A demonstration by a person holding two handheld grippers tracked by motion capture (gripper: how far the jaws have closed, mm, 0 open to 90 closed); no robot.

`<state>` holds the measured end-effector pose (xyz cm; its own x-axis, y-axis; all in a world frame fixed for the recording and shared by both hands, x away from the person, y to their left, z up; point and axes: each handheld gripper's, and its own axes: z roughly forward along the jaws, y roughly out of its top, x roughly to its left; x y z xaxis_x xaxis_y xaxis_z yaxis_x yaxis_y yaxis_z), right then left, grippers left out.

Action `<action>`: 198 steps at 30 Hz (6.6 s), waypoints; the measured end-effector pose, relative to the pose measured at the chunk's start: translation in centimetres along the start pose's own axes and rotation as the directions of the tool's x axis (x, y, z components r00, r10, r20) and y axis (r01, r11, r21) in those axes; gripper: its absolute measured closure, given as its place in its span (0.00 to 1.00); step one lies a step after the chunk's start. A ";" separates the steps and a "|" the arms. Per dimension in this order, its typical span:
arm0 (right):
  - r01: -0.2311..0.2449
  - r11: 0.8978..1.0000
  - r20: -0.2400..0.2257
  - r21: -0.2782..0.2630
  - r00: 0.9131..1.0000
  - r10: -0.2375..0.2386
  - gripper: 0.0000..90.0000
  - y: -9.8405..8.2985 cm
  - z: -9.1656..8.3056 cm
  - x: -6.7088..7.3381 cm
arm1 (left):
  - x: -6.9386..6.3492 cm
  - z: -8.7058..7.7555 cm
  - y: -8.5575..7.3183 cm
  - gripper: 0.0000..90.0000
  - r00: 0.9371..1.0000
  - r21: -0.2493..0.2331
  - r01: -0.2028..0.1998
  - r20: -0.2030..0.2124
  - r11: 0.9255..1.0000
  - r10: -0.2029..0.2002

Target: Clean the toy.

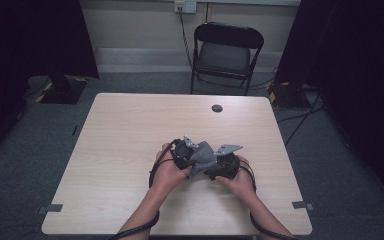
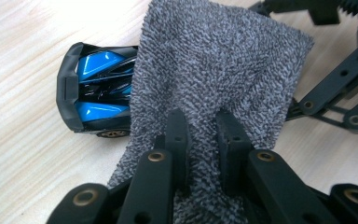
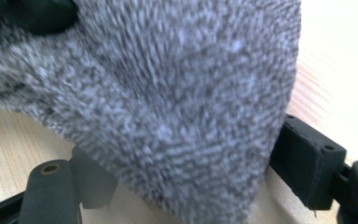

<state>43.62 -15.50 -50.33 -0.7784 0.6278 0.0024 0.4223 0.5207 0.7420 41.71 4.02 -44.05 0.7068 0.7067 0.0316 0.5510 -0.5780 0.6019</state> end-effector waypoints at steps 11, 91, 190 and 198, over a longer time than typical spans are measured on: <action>-0.002 1.000 -0.001 -0.001 1.000 0.002 0.26 0.0 0.0 0.0 | -0.2 0.5 0.1 0.86 0.998 0.016 -0.026 -0.062 1.000 0.027; -0.002 1.000 -0.002 -0.002 1.000 0.002 0.26 0.0 0.0 0.0 | 9.8 1.0 -0.7 0.85 0.948 0.008 0.292 -0.138 0.956 -0.288; -0.002 1.000 -0.001 -0.002 1.000 0.002 0.26 0.0 0.0 0.0 | 0.3 1.1 1.9 0.85 0.995 0.037 -0.022 -0.095 0.999 0.025; -0.001 1.000 -0.001 -0.002 1.000 0.000 0.26 0.0 0.0 0.0 | 1.5 1.1 2.0 0.85 0.994 0.049 0.005 -0.111 0.999 0.001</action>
<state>43.67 -15.48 -50.34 -0.7788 0.6273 0.0037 0.4219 0.5195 0.7431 44.38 3.41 -43.68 0.6535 0.7473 0.1207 0.5756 -0.5941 0.5619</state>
